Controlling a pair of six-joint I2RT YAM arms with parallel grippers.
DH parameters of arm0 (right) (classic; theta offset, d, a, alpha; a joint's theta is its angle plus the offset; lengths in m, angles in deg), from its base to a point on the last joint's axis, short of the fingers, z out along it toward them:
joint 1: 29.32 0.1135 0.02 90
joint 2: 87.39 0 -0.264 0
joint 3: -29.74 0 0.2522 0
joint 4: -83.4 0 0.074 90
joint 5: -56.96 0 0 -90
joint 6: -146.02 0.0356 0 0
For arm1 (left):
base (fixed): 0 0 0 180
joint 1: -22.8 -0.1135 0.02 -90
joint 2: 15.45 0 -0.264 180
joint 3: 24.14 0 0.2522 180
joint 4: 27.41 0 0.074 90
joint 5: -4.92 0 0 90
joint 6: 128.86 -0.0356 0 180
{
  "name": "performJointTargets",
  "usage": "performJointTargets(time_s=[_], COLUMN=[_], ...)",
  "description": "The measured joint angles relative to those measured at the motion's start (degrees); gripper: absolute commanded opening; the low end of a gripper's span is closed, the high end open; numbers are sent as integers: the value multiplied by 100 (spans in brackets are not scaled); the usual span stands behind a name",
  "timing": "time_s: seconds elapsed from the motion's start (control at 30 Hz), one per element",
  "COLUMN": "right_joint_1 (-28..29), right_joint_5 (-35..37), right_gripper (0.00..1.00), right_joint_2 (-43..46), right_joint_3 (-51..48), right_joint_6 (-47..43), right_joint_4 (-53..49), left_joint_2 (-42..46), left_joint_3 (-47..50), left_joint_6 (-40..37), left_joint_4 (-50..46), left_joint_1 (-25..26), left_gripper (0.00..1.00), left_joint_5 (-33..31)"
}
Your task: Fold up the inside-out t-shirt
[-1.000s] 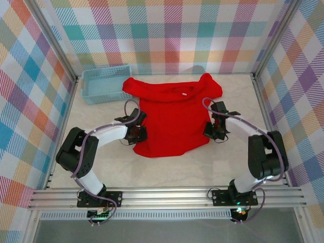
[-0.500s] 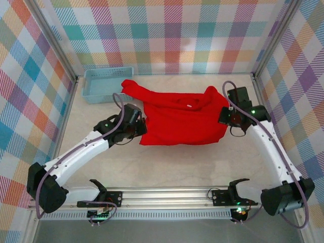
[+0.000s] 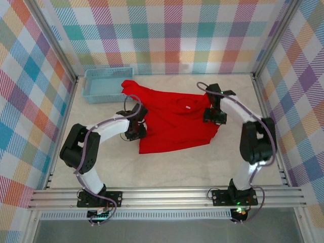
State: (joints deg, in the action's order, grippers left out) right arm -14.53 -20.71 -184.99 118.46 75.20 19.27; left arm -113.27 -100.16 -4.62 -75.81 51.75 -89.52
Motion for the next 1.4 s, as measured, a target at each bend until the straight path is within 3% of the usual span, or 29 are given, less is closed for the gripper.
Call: performJointTargets(time_s=[0.17, 0.27, 0.4, 0.6, 0.87, 0.93, 1.2, 1.4], right_joint_1=[136, 186, 175, -118, -396, -398, -396, -396], right_joint_5=[-540, -804, -1008, -1399, -1609, -1609, -1637, -1650], right_gripper=[68, 65, 61, 61, 80, 80, 53, 47], right_joint_2=[1886, 2240, 1888, 1478, 903, 890, 894, 1134], right_joint_3=[-1320, -2026, -2575, -2656, -2658, -2660, -2658, -2658], right_joint_6=[216, 389, 564, 592, 732, 743, 680, 693], right_joint_4=[326, 710, 1113, 1777, 2234, 2275, 2485, 2428], left_joint_2=[791, 1078, 1154, 1469, 2015, 2100, 2135, 2135], left_joint_3=[50, 76, 330, 1231, 1786, 1825, 1836, 1836], left_joint_6=[-280, -474, -632, -671, -664, -667, -667, -667], left_joint_4=[-116, -85, 192, 761, 1152, 1222, 1322, 1381], left_joint_1=[393, 866, 1172, 1180, 1182, 1187, 1187, 1191], left_gripper=[67, 70, 71, 75, 79, 79, 80, 81], left_joint_5=[-514, -717, -704, -518, -507, -507, -509, -511])
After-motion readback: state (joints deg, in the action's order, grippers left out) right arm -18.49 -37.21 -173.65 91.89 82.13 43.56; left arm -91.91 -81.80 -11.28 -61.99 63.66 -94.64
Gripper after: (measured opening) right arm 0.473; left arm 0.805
